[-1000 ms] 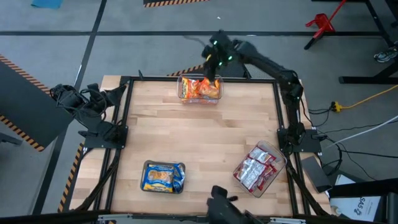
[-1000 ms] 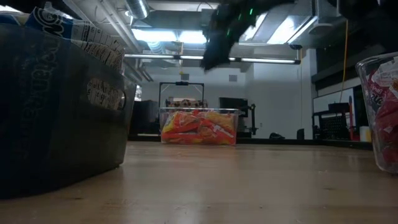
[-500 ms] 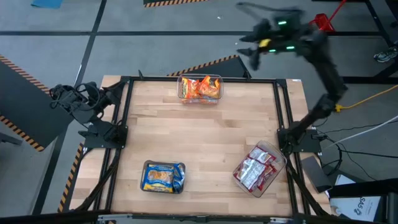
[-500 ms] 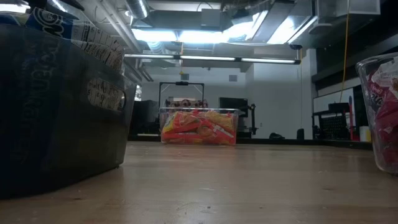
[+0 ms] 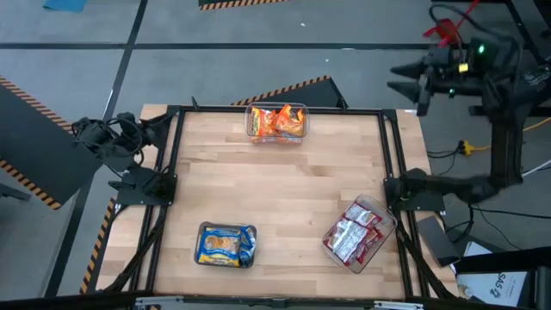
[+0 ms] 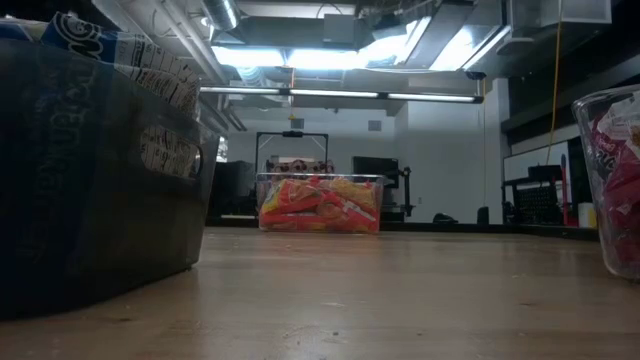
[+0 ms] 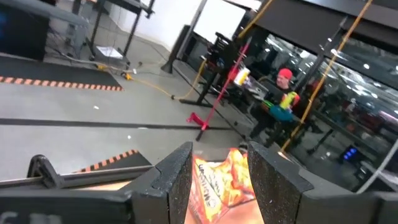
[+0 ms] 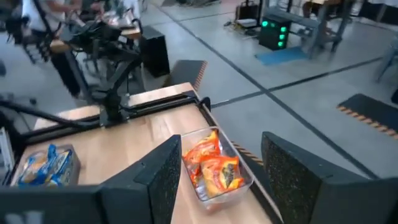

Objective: Sort Maruchan noodles
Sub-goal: Return to Home Position

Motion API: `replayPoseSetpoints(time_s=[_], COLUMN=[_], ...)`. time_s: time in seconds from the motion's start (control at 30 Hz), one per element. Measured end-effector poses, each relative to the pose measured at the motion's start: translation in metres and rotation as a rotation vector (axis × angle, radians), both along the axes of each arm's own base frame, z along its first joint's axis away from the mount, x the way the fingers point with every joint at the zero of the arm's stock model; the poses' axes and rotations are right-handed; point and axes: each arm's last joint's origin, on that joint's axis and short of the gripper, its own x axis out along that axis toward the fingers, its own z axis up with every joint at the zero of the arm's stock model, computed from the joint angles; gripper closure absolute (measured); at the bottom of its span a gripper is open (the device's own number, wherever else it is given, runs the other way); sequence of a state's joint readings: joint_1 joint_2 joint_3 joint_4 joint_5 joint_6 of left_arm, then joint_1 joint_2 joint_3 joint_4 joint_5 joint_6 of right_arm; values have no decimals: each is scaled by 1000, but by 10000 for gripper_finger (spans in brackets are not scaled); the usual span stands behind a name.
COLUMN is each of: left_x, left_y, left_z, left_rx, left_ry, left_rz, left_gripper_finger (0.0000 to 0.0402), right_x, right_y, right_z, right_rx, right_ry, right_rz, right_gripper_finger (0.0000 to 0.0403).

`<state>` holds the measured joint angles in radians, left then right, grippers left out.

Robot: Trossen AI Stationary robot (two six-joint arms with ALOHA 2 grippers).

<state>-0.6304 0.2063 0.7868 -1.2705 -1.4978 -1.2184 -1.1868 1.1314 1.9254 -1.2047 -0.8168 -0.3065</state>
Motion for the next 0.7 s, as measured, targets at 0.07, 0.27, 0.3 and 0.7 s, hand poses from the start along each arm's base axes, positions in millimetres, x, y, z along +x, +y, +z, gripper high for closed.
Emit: replayPoseSetpoints(time_s=[0.07,0.27,0.3,0.7], left_x=[-5,-16,-17,-13], left_y=[4,16,18,32], left_z=[-3,-9,-10,16], left_rx=[-9,-61,-72,-63], left_ry=[1,-9,-9,0], left_rz=[-28,-181,-217,-689], left_gripper_finger=[255,255,255,255], right_x=[-4,-7,-8,-11], right_y=[3,5,7,18], right_z=[-22,-117,-134,-277], right_rx=[25,130,140,333], right_ry=[-35,-219,-256,-618], right_rz=[-24,-106,-127,-15], right_gripper_finger=[196,196,196,196])
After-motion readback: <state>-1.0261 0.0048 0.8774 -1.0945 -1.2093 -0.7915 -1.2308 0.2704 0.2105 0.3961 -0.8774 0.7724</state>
